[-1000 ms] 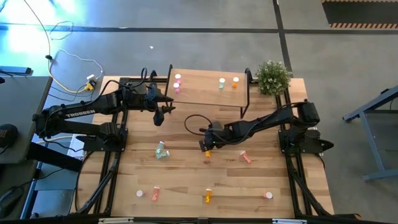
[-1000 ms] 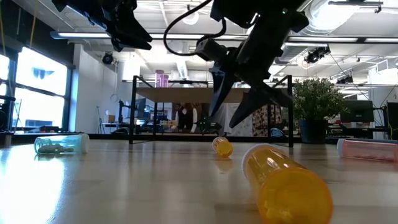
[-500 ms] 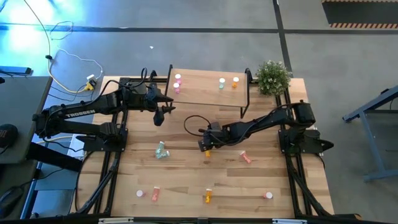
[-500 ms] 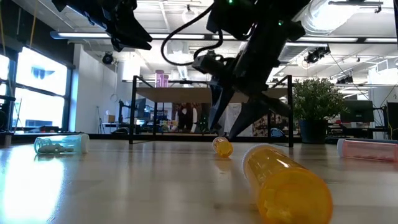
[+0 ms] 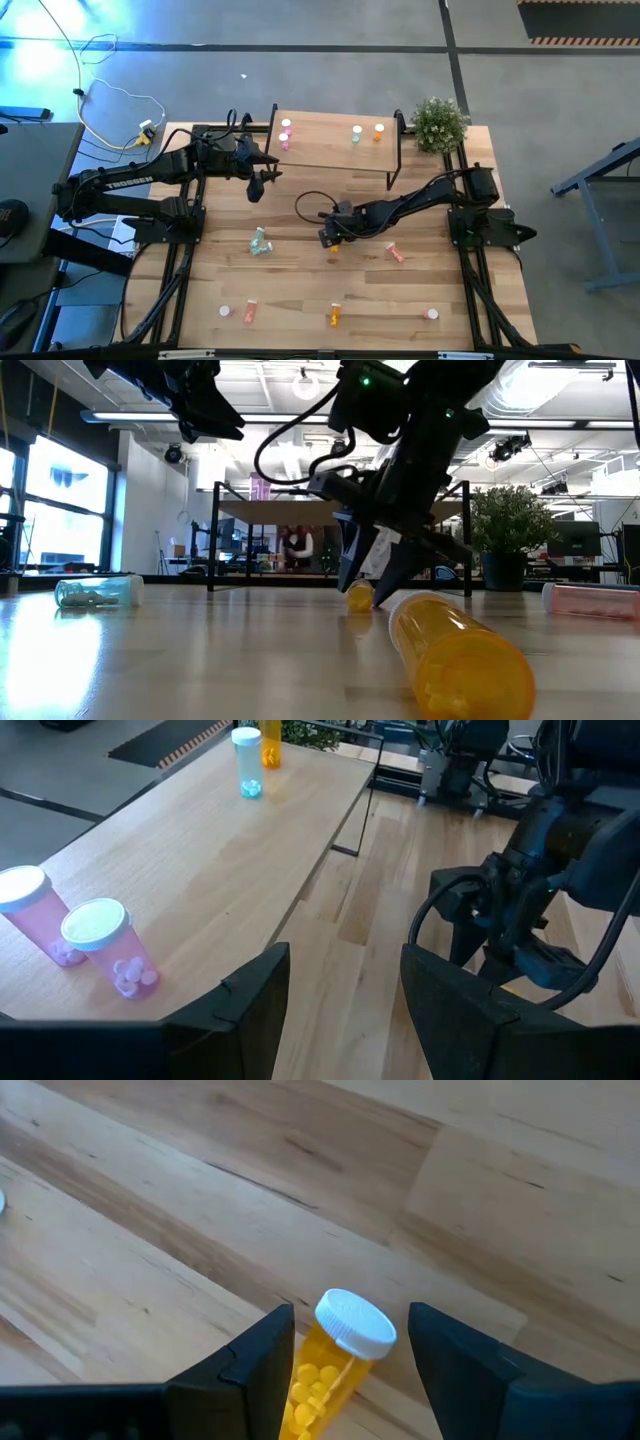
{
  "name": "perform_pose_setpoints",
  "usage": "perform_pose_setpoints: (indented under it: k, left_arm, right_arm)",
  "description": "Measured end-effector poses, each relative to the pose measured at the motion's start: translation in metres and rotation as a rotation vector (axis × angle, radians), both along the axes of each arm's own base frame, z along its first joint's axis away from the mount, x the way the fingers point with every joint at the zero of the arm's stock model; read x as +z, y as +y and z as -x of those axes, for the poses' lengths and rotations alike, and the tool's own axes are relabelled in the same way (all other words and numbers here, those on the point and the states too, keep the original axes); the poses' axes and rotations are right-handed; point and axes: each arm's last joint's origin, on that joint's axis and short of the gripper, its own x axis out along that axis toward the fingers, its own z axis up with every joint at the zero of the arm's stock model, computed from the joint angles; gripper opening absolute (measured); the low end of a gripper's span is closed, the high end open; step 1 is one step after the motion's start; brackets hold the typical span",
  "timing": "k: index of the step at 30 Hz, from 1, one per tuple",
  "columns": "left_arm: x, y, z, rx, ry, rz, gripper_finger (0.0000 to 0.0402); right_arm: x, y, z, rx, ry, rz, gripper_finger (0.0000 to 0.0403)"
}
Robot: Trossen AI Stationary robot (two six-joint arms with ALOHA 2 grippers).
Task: Pick and place medicine bottles onto shelf by color
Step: Put the top orange pill bottle aligned with the other orange pill bottle on the shelf
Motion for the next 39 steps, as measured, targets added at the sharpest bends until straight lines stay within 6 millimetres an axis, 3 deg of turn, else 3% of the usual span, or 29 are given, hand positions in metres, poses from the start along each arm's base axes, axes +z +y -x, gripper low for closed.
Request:
perform_pose_setpoints:
  k: [5, 15, 28, 39]
  left_arm:
    - [0.000, 0.000, 0.000, 0.003, 0.001, -0.002, 0.0184]
    - [0.000, 0.001, 0.000, 0.019, 0.006, -0.012, 0.0184]
    - [0.000, 0.001, 0.000, 0.017, 0.010, -0.022, 0.0184]
    - [0.000, 0.001, 0.000, 0.014, 0.012, -0.026, 0.0184]
  right_arm:
    - [0.000, 0.000, 0.000, -0.017, 0.001, -0.008, 0.0183]
    - [-0.001, 0.001, 0.000, -0.018, 0.004, -0.036, 0.0113]
    - [0.003, 0.003, 0.002, -0.010, 0.008, -0.040, 0.0110]
    - [0.033, 0.015, 0.013, -0.037, -0.064, 0.100, 0.0110]
